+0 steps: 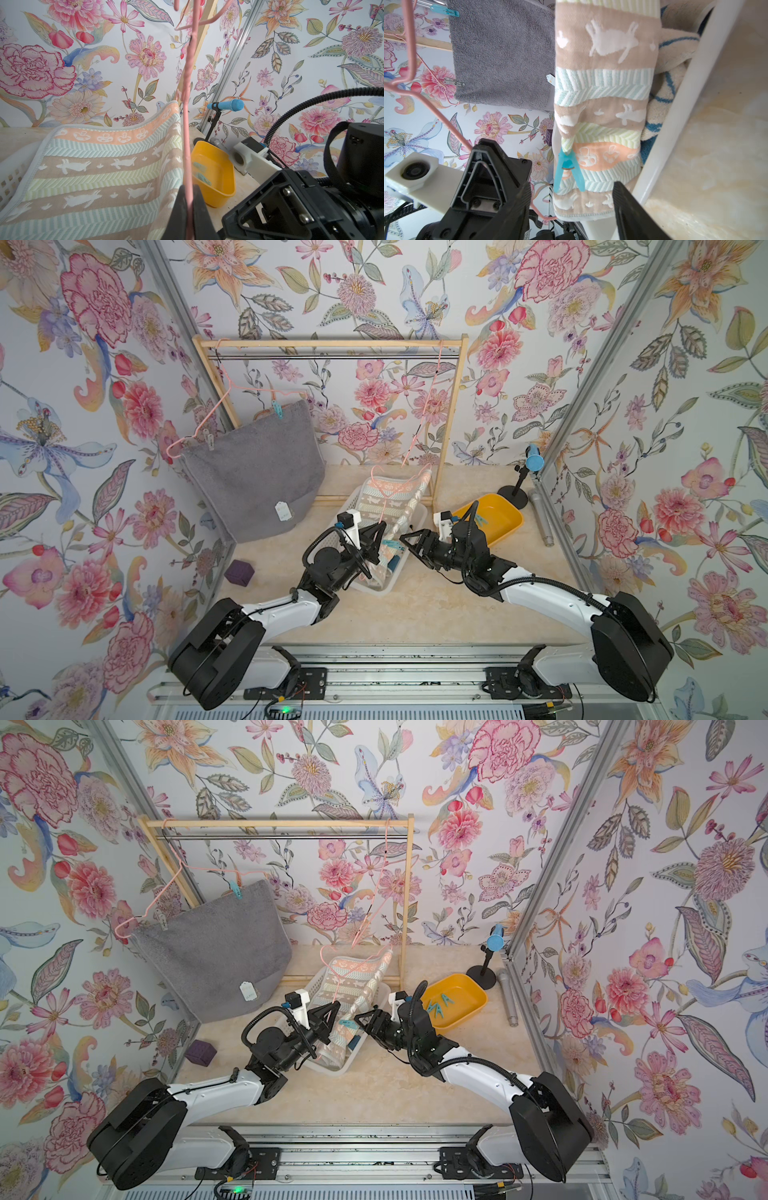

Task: Remove the clothespins securing towels to the hanger
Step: Remove the clothespin from the hanger.

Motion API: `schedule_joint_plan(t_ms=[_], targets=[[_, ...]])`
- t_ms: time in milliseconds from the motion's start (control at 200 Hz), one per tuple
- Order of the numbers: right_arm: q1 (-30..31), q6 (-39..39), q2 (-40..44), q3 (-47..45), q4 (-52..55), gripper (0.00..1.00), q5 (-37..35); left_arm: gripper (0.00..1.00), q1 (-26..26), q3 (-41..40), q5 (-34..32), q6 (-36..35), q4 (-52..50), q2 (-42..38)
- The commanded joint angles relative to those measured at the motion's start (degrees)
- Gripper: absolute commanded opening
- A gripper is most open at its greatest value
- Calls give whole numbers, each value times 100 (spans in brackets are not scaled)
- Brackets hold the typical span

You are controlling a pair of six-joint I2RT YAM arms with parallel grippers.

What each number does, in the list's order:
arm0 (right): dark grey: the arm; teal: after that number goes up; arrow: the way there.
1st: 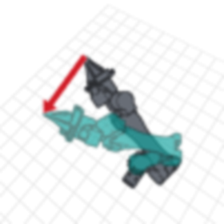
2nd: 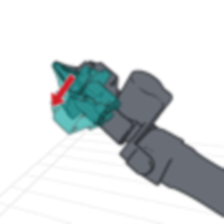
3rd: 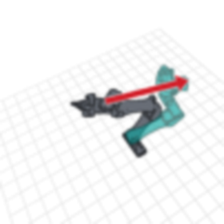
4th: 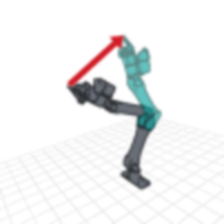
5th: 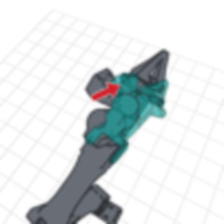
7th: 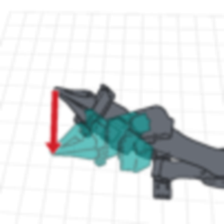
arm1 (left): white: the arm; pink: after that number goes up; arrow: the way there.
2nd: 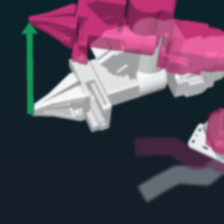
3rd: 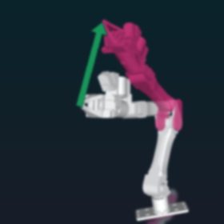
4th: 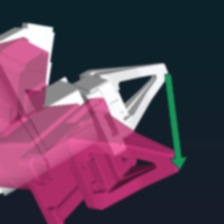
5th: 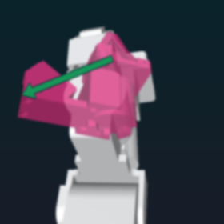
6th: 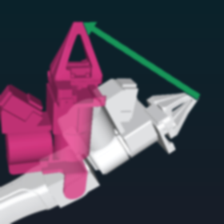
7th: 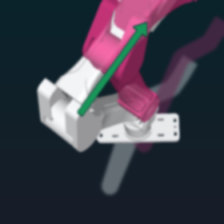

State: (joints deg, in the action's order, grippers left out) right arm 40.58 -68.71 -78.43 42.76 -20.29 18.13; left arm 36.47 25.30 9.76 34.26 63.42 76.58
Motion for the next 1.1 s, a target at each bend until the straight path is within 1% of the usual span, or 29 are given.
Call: schedule_joint_plan(t_ms=[0,100,305,535,741,891,986,1096], targets=[[96,-361,-93,-66,-461,65,77,0,71,185,-93,-126,270,-112],[137,-573,-124,-175,-701,63,-30,0,71,201,-75,-115,283,-90],[236,-712,-262,-220,-826,61,-172,0,80,217,-53,-105,285,-81],[236,-849,-422,-269,-1086,54,-180,0,95,232,-35,-104,276,-90],[240,-903,-538,-253,-1228,53,-180,0,109,230,-44,-113,268,-103],[231,-923,-574,-247,-1250,48,-191,0,123,210,-53,-113,282,-108],[212,-925,-569,-244,-1303,41,-185,0,132,203,-62,-102,277,-108],[222,-920,-601,-227,-1308,36,-182,0,133,201,-54,-106,282,-103]])
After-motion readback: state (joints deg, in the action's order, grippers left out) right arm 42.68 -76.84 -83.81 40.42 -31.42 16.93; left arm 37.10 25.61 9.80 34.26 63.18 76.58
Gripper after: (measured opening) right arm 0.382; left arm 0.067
